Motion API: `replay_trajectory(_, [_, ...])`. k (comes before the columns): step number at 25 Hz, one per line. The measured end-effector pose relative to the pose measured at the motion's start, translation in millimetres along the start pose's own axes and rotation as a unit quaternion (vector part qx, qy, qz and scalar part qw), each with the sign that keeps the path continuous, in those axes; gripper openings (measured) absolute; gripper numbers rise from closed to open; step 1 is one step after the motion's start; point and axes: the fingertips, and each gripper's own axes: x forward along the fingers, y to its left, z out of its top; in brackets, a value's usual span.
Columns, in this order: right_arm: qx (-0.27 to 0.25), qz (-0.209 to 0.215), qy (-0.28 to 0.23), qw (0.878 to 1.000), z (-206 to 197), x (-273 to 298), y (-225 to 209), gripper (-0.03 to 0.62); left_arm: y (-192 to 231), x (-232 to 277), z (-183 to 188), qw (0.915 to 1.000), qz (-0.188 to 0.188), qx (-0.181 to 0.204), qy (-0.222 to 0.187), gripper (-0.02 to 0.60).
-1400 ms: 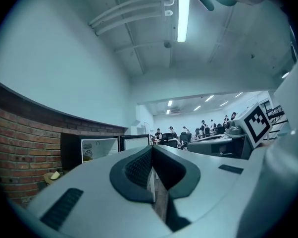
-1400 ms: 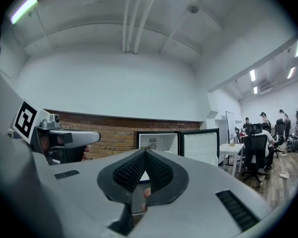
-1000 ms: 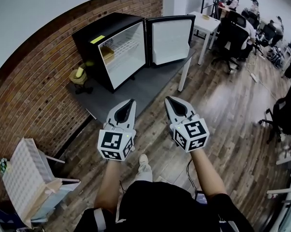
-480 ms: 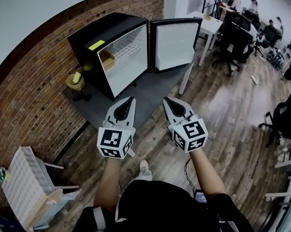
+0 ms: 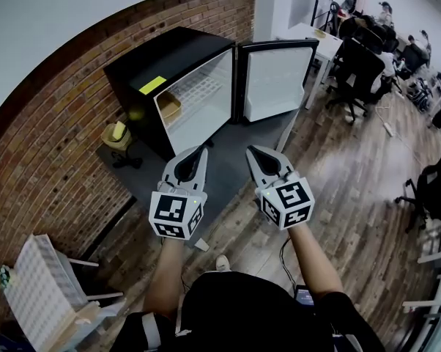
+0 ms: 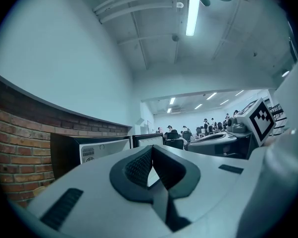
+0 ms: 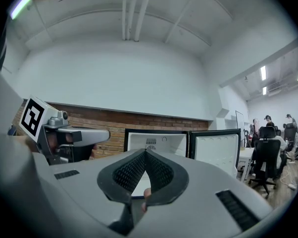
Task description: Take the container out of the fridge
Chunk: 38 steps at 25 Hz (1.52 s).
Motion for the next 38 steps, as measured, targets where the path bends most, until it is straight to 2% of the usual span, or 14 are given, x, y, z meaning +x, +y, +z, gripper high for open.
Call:
replay_trajectory(16, [-0.017, -0.001, 0.012, 1.0, 4.0, 106.2, -1.2, 0.04, 89.6, 47.6, -18.3, 0.9999, -0.008, -0.005, -0.004, 0.014])
replay_trajectory(28, [-0.013, 0.0, 0.009, 1.0, 4.5, 143.2, -18.7, 0.04, 105.5, 75.5, -26.9, 0.9998, -0.018, 0.003, 0.001, 0.014])
replay_trajectory(38, [-0.002, 0.028, 0.01, 1.0, -3.9, 184.7, -41.5, 0.04, 112.1, 115.3, -47.9, 0.9994, -0.02, 0.007, 0.027, 0.014])
